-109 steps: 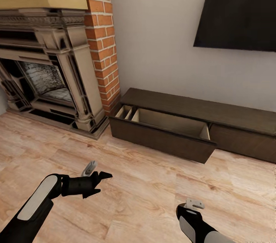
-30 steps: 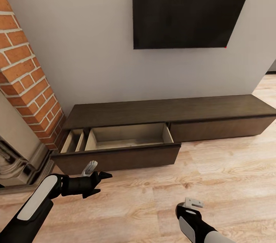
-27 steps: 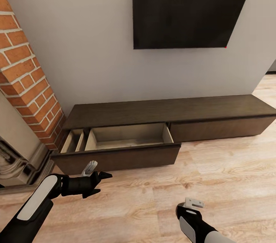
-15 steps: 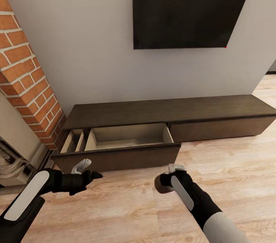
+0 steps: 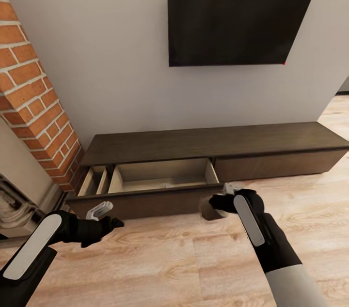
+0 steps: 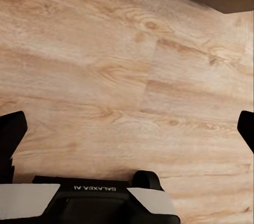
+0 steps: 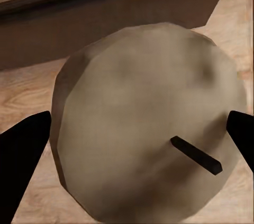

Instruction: Place each of the two pumpkins and all three candles from the living room inside a cabinet in the living room (use any cabinet), then make sure every cabinet is closed, and position the cauldron so it is next to a table in the living room.

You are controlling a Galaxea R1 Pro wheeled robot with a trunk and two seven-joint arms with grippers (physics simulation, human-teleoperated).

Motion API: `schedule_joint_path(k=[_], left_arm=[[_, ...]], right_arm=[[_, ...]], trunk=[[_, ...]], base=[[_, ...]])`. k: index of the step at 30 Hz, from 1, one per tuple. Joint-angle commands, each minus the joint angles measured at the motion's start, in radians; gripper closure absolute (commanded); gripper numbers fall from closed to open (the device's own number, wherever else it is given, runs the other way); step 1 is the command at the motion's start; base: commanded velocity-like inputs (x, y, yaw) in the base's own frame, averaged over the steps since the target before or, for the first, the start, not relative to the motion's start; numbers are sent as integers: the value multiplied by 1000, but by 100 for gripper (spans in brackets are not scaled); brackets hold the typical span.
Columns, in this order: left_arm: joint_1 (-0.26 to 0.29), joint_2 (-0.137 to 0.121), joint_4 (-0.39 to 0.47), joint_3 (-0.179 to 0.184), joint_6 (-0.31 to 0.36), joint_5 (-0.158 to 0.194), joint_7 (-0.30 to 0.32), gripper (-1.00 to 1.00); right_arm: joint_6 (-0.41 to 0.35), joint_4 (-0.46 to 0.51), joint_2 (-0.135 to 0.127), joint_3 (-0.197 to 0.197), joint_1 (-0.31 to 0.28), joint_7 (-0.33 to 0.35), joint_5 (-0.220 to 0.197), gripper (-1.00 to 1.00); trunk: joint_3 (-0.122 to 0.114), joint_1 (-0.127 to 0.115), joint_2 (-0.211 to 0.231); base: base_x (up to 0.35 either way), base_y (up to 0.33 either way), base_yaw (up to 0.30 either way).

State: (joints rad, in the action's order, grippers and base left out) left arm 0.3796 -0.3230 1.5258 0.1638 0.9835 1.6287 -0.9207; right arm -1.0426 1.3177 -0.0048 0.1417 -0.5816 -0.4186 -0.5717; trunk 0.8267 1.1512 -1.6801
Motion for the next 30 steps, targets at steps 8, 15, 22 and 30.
schedule_joint_path(k=[8, 15, 22, 30], left_arm=[[1, 20, 21, 23, 0, 9, -122, -100], [3, 27, 43, 25, -1, 9, -155, -100], [12, 22, 57, 20, -3, 9, -158, -100], [13, 50, 60, 24, -3, 10, -159, -100]], right_arm=[[5, 111, 19, 43, -3, -244, -9, 100], [33, 78, 43, 99, -4, -289, -4, 100], [45, 97, 46, 106, -4, -292, -6, 100], [47, 103, 46, 105, -4, -284, -12, 100]], trunk=[[-24, -31, 56], [-46, -58, 105], [-68, -84, 154], [-93, -115, 210]], base=[[0, 0, 0], [0, 0, 0], [0, 0, 0], [0, 0, 0]])
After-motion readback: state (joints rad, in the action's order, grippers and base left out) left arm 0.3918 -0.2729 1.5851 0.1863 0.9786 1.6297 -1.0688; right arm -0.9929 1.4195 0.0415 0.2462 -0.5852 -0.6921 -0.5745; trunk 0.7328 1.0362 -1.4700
